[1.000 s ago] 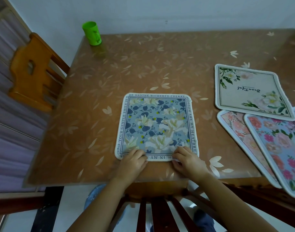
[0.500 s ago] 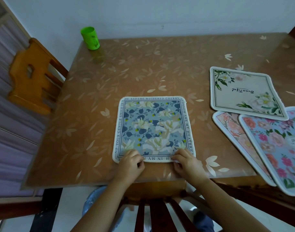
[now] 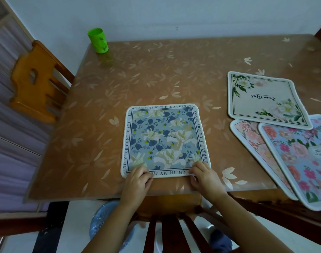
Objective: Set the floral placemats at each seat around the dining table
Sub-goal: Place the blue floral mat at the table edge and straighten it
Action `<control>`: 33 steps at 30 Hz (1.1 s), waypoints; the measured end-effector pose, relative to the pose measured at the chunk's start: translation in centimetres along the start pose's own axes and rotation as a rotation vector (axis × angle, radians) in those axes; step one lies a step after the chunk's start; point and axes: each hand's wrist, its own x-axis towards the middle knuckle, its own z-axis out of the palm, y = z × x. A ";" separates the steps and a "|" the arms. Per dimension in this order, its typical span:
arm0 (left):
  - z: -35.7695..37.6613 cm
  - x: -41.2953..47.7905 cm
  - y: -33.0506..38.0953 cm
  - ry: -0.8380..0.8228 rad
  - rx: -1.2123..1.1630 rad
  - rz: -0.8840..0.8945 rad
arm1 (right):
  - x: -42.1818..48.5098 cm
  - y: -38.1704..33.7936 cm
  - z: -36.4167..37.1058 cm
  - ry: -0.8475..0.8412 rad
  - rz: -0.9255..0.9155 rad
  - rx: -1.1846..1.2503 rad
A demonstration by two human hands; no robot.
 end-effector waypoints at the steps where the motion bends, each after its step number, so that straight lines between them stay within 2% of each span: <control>1: 0.0 0.0 0.0 0.004 0.000 -0.005 | 0.0 -0.1 0.0 0.004 0.001 -0.003; 9: 0.2 0.0 0.0 0.048 -0.040 -0.046 | -0.1 -0.1 0.2 -0.015 0.047 0.016; 25: 0.1 0.1 -0.1 0.000 -0.019 -0.038 | 0.0 -0.9 0.2 -0.034 0.120 -0.030; 33: -0.3 0.2 0.1 -0.029 -0.023 -0.047 | -0.2 -1.2 -0.1 -0.003 0.060 -0.022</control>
